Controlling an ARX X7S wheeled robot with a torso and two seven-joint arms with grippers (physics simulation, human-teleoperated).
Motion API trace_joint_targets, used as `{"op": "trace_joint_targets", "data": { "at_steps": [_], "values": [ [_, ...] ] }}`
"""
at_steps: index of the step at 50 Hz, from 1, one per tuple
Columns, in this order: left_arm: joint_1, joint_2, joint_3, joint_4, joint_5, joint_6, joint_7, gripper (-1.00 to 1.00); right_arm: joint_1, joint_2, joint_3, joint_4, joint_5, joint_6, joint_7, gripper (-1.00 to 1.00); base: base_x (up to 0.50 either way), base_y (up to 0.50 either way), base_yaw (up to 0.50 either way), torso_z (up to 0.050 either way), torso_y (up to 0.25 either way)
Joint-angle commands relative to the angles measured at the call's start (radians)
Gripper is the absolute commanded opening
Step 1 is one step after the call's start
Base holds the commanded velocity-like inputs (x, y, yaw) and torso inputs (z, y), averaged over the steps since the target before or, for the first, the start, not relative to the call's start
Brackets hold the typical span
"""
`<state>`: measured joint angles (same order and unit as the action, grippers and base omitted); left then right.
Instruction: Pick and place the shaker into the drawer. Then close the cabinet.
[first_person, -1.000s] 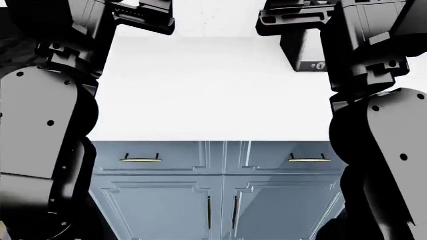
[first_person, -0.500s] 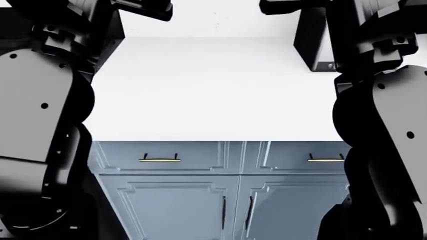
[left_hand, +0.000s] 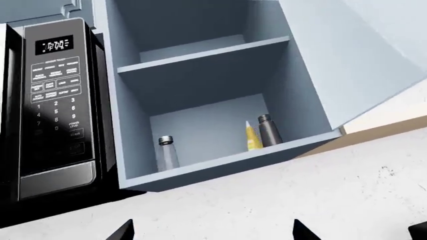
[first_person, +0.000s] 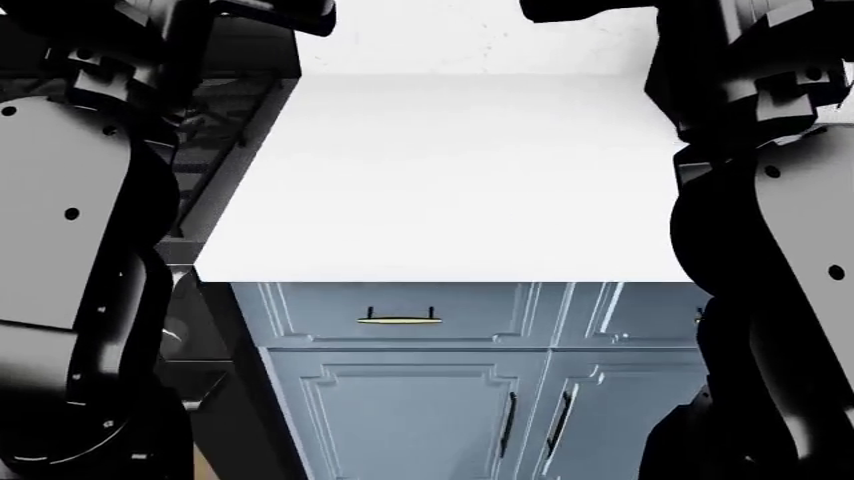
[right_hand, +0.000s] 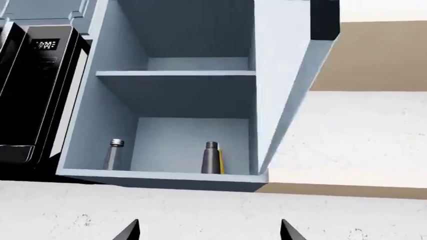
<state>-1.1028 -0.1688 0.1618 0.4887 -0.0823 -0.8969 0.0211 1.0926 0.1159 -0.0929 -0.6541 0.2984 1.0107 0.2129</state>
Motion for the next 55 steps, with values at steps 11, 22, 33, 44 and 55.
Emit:
{"op": "trace_joint_targets", "data": {
  "at_steps": [11,22,33,44,55],
  "values": [
    [-0.003,-0.006,0.002,0.01,-0.015,-0.007,-0.012,1.0,0.003,0.008,0.005,-0.007,0.026,0.005,0.021,1.0,0.0,0.36,0.0,0.0,0.0],
    [-0.002,-0.008,0.01,0.009,-0.024,-0.001,-0.014,1.0,-0.003,0.008,0.019,-0.01,0.041,0.002,0.034,1.0,0.0,0.21,0.0,0.0,0.0],
    [-0.003,-0.01,0.011,0.01,-0.033,-0.001,-0.018,1.0,0.003,0.01,0.025,-0.018,0.056,0.012,0.047,1.0,0.07,0.0,0.0,0.0,0.0],
    [-0.002,-0.015,0.008,0.011,-0.039,0.001,-0.025,1.0,0.006,0.014,0.023,-0.017,0.066,0.009,0.056,1.0,0.19,0.0,0.0,0.0,0.0],
    [-0.001,-0.019,0.008,0.016,-0.046,-0.003,-0.032,1.0,0.006,0.021,0.022,-0.019,0.078,0.006,0.064,1.0,0.17,0.0,0.0,0.0,0.0]
  ]
}}
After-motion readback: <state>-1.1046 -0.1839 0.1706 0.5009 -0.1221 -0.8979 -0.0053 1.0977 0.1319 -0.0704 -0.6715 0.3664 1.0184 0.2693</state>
